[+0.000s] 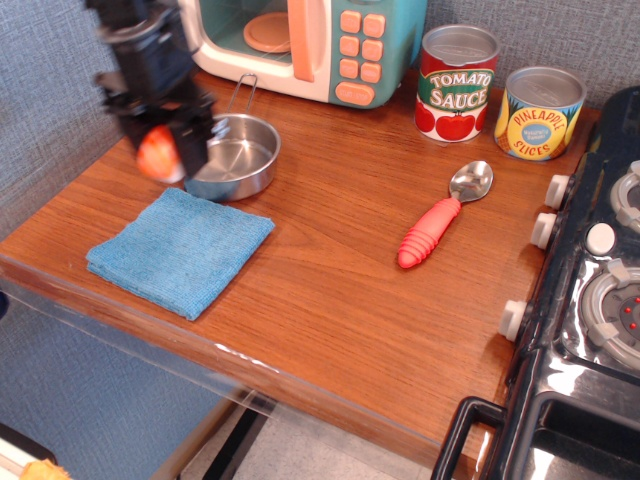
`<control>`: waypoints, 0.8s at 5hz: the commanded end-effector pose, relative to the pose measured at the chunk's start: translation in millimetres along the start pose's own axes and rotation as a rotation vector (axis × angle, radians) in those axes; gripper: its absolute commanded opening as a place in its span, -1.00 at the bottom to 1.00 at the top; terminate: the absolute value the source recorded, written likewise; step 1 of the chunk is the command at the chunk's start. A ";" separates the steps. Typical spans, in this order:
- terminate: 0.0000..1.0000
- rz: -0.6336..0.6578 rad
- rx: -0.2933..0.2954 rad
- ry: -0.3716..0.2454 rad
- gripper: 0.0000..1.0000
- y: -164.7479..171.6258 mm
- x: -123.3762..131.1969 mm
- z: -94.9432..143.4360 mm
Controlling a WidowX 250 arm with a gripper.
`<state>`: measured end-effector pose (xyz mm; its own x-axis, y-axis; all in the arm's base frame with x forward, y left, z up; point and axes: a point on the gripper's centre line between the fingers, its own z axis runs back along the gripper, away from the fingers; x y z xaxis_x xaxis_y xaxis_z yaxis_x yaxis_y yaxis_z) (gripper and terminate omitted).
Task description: Put the orange roll shape on the blue cloth.
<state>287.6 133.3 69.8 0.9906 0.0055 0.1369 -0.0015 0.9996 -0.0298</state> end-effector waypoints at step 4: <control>-1.00 -0.122 0.111 0.053 -1.00 14.5 -46.7 -27.5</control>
<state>242.7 139.4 24.0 0.9922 -0.1113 0.0561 0.1071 0.9916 0.0725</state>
